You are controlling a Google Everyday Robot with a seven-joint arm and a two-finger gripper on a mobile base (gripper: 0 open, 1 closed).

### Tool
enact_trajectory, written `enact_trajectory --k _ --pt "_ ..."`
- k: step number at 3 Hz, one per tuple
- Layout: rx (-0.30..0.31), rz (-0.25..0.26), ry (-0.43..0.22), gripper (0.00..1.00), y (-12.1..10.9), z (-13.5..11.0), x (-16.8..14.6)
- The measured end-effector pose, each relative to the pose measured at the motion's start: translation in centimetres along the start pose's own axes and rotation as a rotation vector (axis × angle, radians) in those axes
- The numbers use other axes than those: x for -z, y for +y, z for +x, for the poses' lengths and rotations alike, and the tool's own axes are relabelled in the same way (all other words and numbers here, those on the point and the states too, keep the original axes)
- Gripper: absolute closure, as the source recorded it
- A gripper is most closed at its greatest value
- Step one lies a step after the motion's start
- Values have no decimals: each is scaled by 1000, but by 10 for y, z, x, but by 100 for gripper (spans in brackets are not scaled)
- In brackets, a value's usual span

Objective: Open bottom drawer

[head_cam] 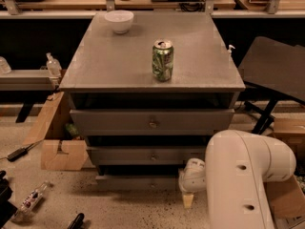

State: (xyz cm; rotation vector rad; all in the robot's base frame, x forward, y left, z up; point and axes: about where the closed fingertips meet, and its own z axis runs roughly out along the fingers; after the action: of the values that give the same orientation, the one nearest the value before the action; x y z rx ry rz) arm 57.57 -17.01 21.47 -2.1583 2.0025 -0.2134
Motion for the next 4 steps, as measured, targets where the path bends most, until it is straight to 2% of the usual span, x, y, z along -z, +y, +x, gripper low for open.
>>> enact_trajectory --k 1,2,4 --pt "-15 -18 11 0 -5 2 -15" --pt "-42 -31 18 19 -8 6 -28" --pt "-77 -60 9 66 -4 8 -42"
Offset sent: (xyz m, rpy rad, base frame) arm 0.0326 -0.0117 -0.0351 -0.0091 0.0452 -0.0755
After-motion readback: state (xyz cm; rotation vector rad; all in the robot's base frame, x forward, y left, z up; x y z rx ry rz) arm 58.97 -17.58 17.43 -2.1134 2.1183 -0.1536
